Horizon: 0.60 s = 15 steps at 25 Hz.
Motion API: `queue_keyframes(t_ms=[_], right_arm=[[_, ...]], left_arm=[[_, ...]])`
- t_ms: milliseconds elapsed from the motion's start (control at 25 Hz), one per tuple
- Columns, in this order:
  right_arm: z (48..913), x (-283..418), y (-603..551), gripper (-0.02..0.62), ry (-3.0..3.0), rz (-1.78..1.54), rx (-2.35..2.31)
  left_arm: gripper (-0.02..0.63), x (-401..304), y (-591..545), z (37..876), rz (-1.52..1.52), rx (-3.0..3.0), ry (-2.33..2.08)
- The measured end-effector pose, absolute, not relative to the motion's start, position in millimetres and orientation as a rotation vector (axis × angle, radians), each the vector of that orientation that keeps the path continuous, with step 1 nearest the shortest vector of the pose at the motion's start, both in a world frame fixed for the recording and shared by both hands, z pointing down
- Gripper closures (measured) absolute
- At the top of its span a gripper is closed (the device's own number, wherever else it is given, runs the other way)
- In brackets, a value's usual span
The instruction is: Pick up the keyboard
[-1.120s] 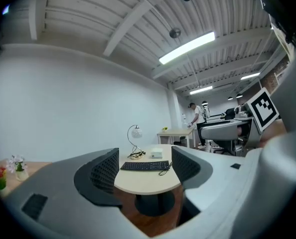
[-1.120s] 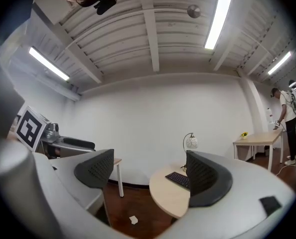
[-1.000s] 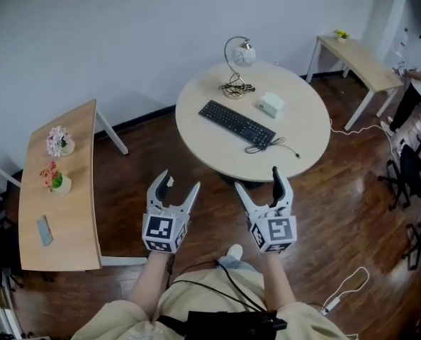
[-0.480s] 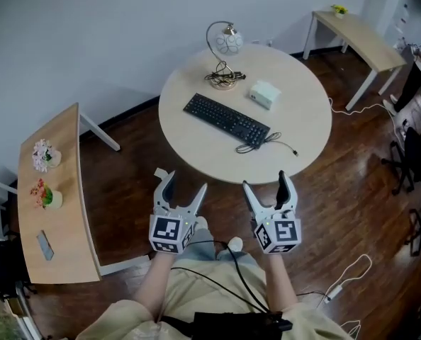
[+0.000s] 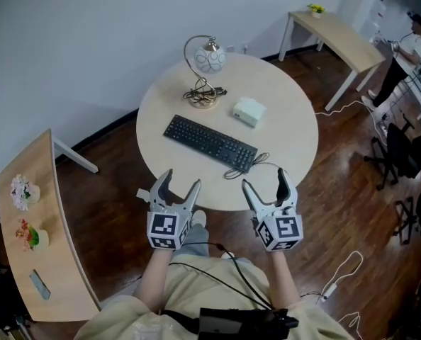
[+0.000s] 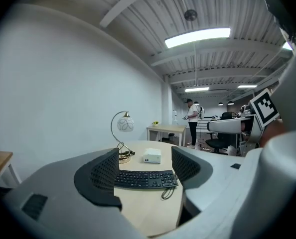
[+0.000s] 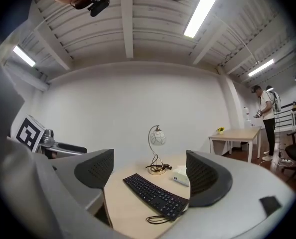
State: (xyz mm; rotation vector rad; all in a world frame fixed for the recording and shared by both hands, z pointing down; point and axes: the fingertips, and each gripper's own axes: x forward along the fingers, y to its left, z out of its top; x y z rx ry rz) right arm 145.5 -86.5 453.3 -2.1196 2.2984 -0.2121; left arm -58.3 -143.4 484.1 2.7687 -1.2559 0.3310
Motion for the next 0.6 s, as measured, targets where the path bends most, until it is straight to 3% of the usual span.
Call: queue_keyframes(t_ms=[160,600], right_arm=[[458,150,-131,0.132,2.349,-0.198,-2.159],[571,98,-220,0.132,2.506,-0.869,-1.868]], left_arm=[[0.293,-56,-197,508,0.320,2.719,-1.194],[0.293,-38,-265,641,0.466,2.354,-0.815]])
